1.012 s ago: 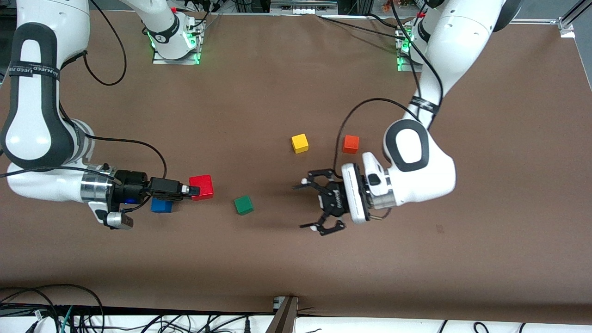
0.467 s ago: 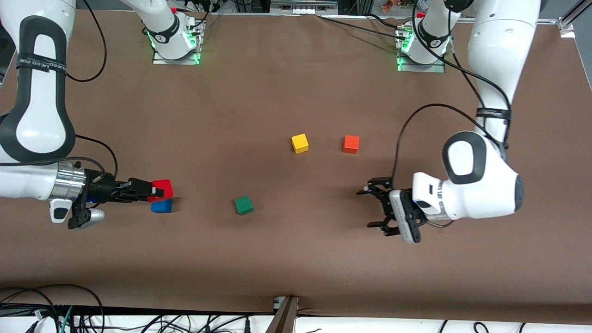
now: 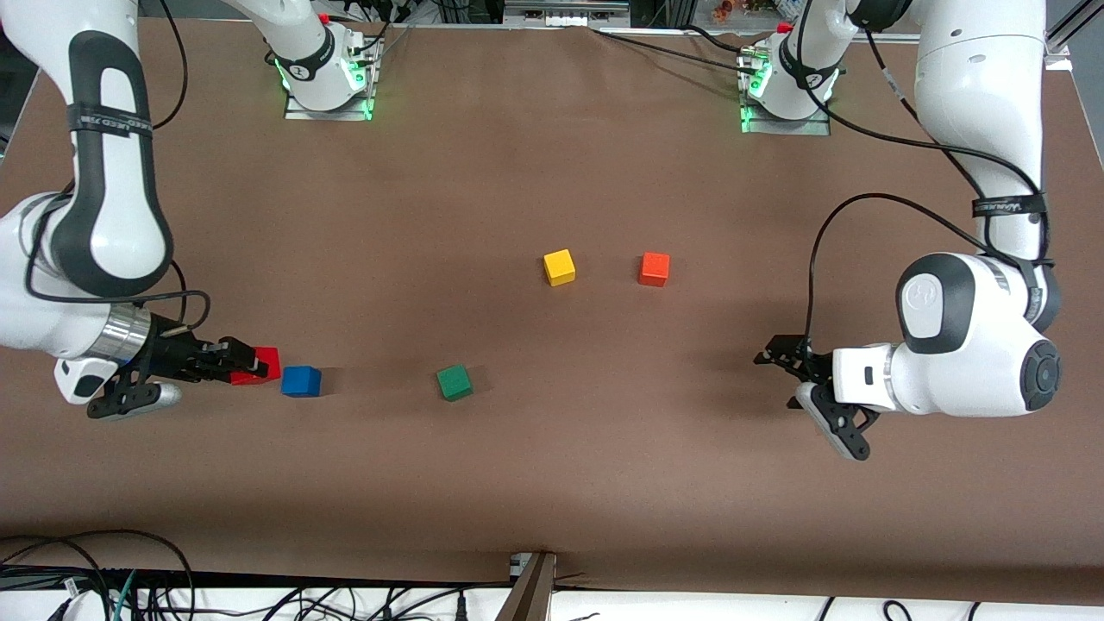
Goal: Pass red block to right arm, stack on blue
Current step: 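Move the red cube over the blue cube with the right gripper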
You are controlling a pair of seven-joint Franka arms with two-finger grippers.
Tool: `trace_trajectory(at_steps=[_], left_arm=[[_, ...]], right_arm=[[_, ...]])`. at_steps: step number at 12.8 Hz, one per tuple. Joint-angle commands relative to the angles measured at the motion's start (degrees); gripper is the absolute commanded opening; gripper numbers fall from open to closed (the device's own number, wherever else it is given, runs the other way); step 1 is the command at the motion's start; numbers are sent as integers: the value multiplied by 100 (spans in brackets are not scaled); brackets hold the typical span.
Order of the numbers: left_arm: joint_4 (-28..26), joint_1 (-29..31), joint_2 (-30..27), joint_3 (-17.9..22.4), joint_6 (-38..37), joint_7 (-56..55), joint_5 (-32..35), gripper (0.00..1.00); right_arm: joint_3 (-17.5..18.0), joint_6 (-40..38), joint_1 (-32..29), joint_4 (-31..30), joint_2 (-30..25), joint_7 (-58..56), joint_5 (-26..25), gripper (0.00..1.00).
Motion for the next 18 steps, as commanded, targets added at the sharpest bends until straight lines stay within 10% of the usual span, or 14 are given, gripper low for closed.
trace_trajectory(at_steps=[1, 8, 18], left_arm=[[-204, -21, -492, -7, -212, -1288, 1106, 100], [-247, 690, -1467, 37, -239, -1662, 1489, 100], [-308, 700, -2566, -25, -2076, -4009, 1999, 100]], right_arm=[[15, 1196, 295, -1456, -761, -220, -179, 0], [51, 3308, 656, -2523, -569, -572, -152, 0], [51, 3591, 849, -2040, 11, -248, 41, 0]])
